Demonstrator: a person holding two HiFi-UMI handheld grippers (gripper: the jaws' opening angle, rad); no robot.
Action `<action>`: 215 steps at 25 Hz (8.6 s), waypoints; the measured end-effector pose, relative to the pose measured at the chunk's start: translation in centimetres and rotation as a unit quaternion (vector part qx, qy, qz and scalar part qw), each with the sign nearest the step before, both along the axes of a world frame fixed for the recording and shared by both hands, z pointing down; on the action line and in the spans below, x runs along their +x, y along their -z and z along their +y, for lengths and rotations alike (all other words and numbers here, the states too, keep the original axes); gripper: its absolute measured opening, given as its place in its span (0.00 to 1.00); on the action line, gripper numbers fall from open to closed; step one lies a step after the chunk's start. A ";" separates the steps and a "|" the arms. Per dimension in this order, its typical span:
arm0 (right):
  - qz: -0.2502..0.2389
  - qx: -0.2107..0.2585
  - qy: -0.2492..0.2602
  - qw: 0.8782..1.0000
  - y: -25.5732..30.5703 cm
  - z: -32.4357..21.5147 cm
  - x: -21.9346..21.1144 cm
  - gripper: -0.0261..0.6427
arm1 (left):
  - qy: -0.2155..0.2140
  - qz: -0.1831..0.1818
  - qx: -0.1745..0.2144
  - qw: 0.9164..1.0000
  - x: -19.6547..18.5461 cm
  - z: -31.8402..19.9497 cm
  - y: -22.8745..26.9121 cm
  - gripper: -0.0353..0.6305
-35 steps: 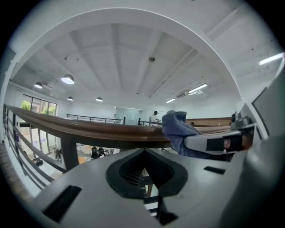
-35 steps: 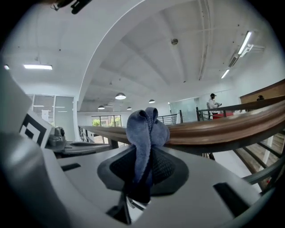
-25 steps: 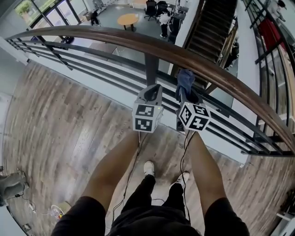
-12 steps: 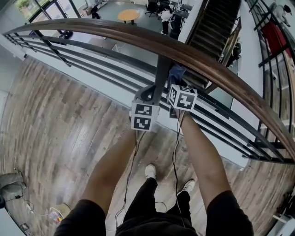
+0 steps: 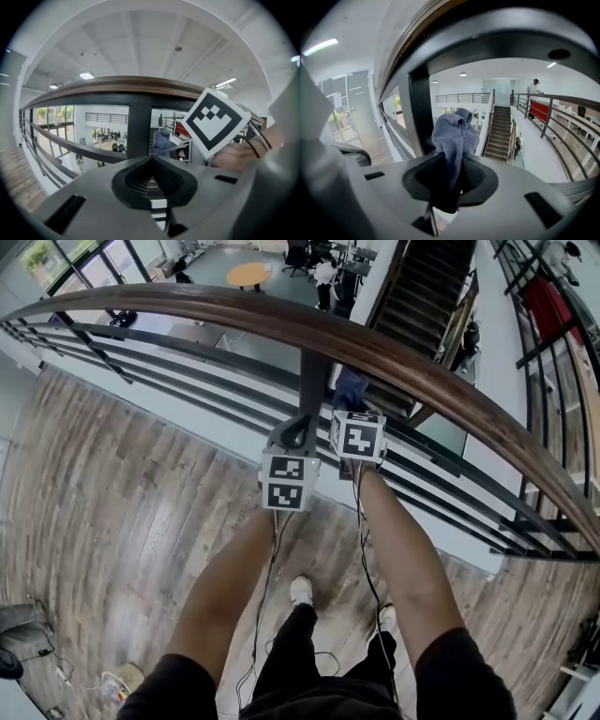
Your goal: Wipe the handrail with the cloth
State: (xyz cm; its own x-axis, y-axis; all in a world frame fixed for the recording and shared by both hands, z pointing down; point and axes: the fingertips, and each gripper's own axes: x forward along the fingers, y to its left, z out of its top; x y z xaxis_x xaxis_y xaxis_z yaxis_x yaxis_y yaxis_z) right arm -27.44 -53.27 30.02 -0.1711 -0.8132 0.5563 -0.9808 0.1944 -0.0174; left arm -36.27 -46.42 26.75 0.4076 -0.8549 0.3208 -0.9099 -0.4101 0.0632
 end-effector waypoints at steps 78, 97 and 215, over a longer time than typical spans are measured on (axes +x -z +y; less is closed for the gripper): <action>0.029 -0.030 -0.269 0.962 1.0 37.3 91.0 0.16 | -0.284 0.004 -0.087 0.955 84.5 28.4 0.2 0.06; 0.065 -0.040 -0.340 0.937 1.1 44.0 105.9 0.16 | -0.345 0.009 -0.083 0.935 95.4 34.0 0.2 0.06; 0.009 0.136 -0.061 0.989 -22.1 17.4 36.2 0.16 | -0.118 0.013 0.149 0.982 33.4 12.0 -23.4 0.06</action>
